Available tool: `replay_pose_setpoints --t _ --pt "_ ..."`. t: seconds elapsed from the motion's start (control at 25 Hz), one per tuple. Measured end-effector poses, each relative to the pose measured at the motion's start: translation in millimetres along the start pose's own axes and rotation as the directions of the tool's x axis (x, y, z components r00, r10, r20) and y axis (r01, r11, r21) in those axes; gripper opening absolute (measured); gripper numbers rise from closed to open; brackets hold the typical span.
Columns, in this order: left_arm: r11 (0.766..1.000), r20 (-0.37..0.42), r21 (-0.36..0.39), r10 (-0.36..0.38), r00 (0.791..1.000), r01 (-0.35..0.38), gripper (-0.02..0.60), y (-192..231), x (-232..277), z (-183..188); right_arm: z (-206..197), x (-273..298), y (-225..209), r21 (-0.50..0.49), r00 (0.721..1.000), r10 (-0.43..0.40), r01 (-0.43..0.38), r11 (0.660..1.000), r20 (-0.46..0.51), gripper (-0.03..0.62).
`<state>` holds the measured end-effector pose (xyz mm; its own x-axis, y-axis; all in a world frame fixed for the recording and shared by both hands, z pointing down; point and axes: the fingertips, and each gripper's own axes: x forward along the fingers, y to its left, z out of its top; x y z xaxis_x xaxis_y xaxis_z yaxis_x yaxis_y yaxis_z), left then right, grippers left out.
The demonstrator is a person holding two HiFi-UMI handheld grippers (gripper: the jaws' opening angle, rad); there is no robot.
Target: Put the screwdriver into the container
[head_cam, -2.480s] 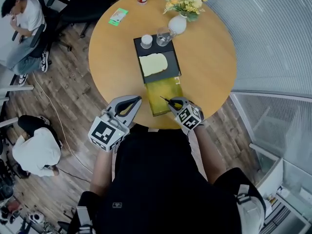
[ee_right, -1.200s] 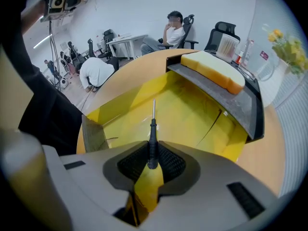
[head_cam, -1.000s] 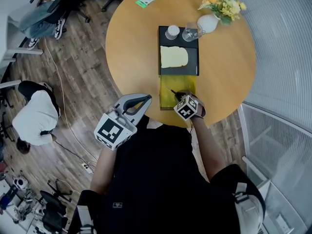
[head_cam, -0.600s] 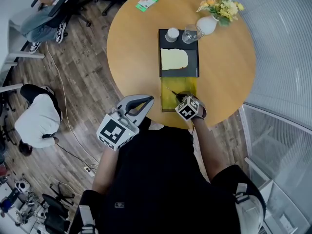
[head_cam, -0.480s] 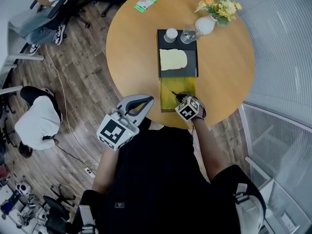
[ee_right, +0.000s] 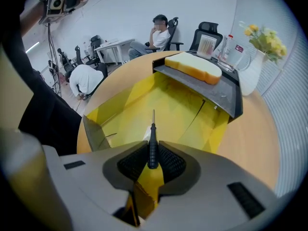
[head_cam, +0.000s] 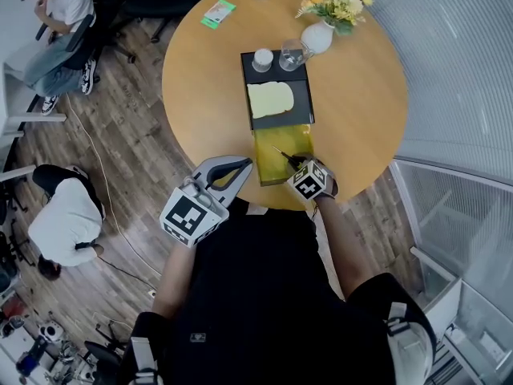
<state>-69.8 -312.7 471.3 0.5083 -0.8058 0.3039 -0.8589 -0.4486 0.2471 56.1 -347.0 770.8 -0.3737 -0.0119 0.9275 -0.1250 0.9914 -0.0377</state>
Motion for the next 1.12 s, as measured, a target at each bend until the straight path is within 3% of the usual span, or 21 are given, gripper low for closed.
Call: replay_pose_setpoints --t 0.32,0.6,0.76,1.12 --pt "0.999 -0.001 -0.012 0.036 0.999 -0.036 0.005 3 -12 -5 7 8 1 -0.044 1.000 -0.006 0.006 0.999 0.004 0.080" --pt "0.999 0.006 -0.016 0.032 0.999 -0.032 0.005 4 -14 -6 9 -10 0 -0.025 0.999 -0.035 0.036 0.999 0.039 0.095" --pt "1.000 0.000 -0.009 -0.013 1.000 0.013 0.005 0 -6 -8 15 -35 6 0.070 0.989 -0.004 -0.006 0.998 0.146 0.015" --pt "0.979 -0.042 0.061 -0.192 0.981 0.194 0.005 -24 17 -9 21 -79 18 0.149 0.944 -0.093 0.048 0.988 0.315 0.005"
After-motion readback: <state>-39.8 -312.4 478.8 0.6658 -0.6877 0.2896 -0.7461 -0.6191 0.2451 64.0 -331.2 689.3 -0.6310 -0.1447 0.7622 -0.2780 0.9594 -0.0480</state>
